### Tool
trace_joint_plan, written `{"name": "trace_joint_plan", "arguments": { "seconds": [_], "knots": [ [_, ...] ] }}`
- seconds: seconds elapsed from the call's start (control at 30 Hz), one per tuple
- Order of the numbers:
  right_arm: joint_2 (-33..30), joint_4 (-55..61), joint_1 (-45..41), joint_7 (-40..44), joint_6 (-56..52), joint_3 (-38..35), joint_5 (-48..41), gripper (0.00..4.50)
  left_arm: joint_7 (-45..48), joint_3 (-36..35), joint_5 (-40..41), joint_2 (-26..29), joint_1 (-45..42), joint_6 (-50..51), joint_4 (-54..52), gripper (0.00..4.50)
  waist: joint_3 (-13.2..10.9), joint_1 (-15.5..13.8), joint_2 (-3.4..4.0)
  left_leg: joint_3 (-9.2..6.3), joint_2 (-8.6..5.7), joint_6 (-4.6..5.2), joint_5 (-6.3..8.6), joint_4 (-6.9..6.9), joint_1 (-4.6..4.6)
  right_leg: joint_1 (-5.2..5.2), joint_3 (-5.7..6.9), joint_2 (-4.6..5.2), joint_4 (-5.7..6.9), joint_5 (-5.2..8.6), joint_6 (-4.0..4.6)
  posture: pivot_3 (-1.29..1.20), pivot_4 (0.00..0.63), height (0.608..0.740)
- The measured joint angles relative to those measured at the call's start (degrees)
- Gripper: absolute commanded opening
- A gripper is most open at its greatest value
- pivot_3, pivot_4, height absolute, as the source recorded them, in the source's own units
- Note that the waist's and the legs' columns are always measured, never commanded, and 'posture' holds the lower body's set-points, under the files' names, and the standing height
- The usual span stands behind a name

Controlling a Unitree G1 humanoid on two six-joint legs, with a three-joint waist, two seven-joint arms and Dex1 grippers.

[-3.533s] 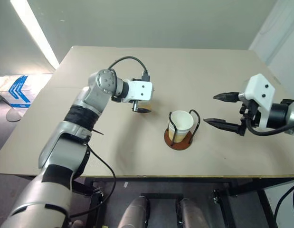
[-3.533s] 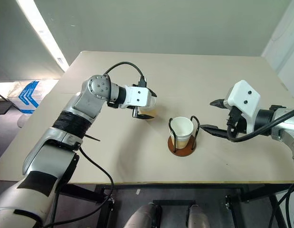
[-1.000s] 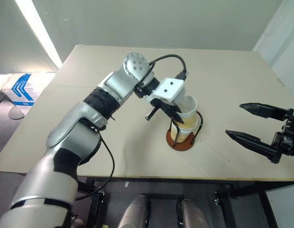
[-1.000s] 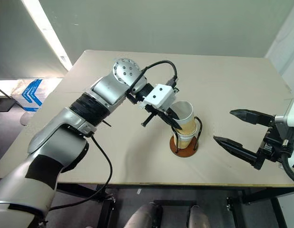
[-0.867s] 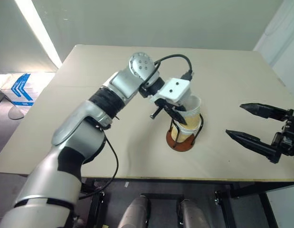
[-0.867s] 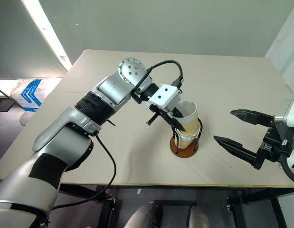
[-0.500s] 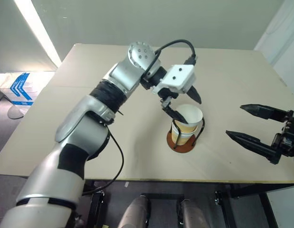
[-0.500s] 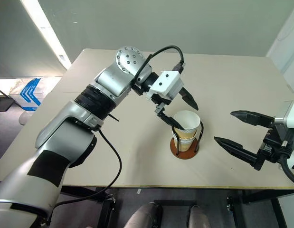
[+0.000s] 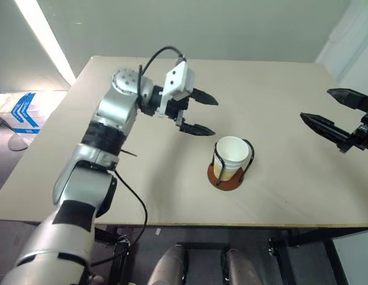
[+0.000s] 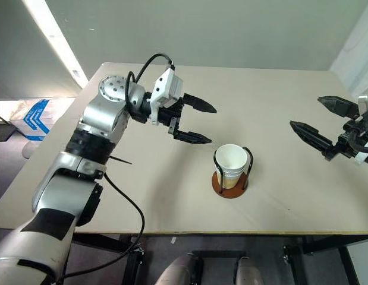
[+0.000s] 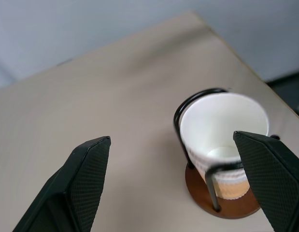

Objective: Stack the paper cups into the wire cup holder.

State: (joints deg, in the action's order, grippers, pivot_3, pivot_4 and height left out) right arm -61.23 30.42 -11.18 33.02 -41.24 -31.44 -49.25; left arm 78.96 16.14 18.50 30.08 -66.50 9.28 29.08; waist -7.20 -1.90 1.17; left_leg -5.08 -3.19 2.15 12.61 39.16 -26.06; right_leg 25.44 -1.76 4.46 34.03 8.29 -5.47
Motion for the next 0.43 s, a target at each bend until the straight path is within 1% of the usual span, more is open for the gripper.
{"name": "trace_joint_plan", "arguments": {
  "seconds": [0.07,0.17,0.3,0.43],
  "knots": [
    [-0.1,-2.6,-1.4,1.8,2.4,4.6,3.7,4.07,-5.7,-3.6,0.3,0.4,4.4,4.2,-5.7,4.45,0.0,-0.1,0.01,-0.01,0.0,-0.02,-0.04,0.0,0.04,-0.02,0.01,-0.01,0.01,-0.04,0.07,0.0,0.15,0.74],
    [1.1,-6.8,-3.2,4.3,4.7,9.2,6.9,4.07,-13.5,-6.9,0.2,0.2,9.5,8.9,-11.3,4.45,0.0,-0.1,0.01,-0.01,0.0,-0.05,-0.13,0.01,0.05,-0.03,0.02,0.0,0.04,-0.09,0.14,0.0,0.15,0.74],
    [2.8,-14.0,-5.4,7.1,7.7,12.7,11.0,4.07,-20.2,-9.6,0.1,0.3,14.3,13.6,-17.7,4.45,0.0,-0.1,0.01,0.01,0.0,-0.07,-0.24,-0.02,0.09,-0.04,0.02,0.0,0.02,-0.19,0.28,0.0,0.15,0.74],
    [6.1,-20.6,-9.4,7.3,8.6,14.0,13.1,4.07,-24.9,-12.4,0.1,1.2,17.8,16.5,-22.3,4.45,0.0,0.1,0.01,-0.02,0.01,-0.19,-0.4,-0.15,0.22,-0.05,0.0,-0.02,0.06,-0.32,0.47,0.0,0.15,0.74]
  ]
}}
